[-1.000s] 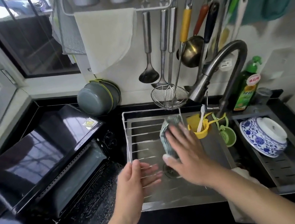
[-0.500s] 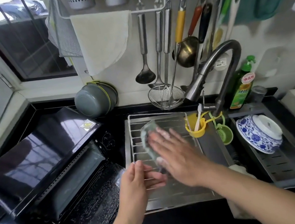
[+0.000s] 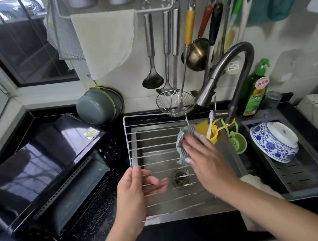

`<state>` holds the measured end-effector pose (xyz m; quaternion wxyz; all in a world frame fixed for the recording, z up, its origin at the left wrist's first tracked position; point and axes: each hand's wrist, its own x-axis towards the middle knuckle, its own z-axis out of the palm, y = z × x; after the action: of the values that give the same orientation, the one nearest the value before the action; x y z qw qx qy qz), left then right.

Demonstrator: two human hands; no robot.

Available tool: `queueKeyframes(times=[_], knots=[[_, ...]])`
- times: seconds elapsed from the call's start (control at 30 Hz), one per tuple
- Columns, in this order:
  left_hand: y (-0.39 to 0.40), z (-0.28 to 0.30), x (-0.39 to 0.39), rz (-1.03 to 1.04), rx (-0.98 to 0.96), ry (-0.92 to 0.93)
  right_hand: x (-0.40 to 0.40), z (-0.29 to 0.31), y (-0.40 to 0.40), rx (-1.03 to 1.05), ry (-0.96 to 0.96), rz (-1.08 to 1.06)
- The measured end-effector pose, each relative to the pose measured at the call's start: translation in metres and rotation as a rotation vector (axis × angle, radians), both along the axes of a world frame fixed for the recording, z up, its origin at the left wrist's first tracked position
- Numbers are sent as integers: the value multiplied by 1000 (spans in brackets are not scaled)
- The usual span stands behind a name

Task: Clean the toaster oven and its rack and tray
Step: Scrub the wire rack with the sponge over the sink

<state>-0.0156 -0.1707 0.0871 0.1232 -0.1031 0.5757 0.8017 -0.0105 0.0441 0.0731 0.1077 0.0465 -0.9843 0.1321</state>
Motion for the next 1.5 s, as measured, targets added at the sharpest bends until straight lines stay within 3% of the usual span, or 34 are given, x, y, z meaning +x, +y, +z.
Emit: queueKeyframes(times=[0.13, 0.23, 0.3, 0.43, 0.5, 0.6, 0.77, 0.9, 0.97, 1.1, 1.2, 1.3, 1.4, 1.5], knots=[[4, 8, 2, 13, 46, -35, -12, 14, -4, -149, 234, -67], [-1, 9, 4, 3, 10, -27, -10, 28, 9, -484, 220, -152], [-4, 9, 6, 9, 12, -6, -5, 34, 13, -565, 244, -144], [2, 4, 10, 1, 27, -6, 3, 31, -15, -53, 10, 74], [13, 3, 16, -40, -7, 8, 13, 29, -46, 59, -121, 231], [20, 6, 25, -59, 37, -18, 24, 30, -64, 156, -116, 394], [10, 13, 7, 98, 30, -13, 13, 17, -17, 55, -256, 62], [25, 12, 4, 54, 70, -109, 34, 19, -72, 87, -209, 380], [24, 11, 1, 54, 97, -142, 26, 22, -55, 140, -191, 379], [24, 7, -4, 98, 118, -125, 22, 23, -14, 107, -353, 197], [35, 2, -5, 110, 32, -127, 36, 23, -54, 80, -324, 413], [30, 1, -9, 120, 139, -167, 30, 16, -33, 227, -231, 511], [24, 2, -9, 187, 221, -154, 20, 10, 24, 201, -299, 358], [29, 6, -6, 250, 245, -117, 10, -10, 29, -50, -169, 124]])
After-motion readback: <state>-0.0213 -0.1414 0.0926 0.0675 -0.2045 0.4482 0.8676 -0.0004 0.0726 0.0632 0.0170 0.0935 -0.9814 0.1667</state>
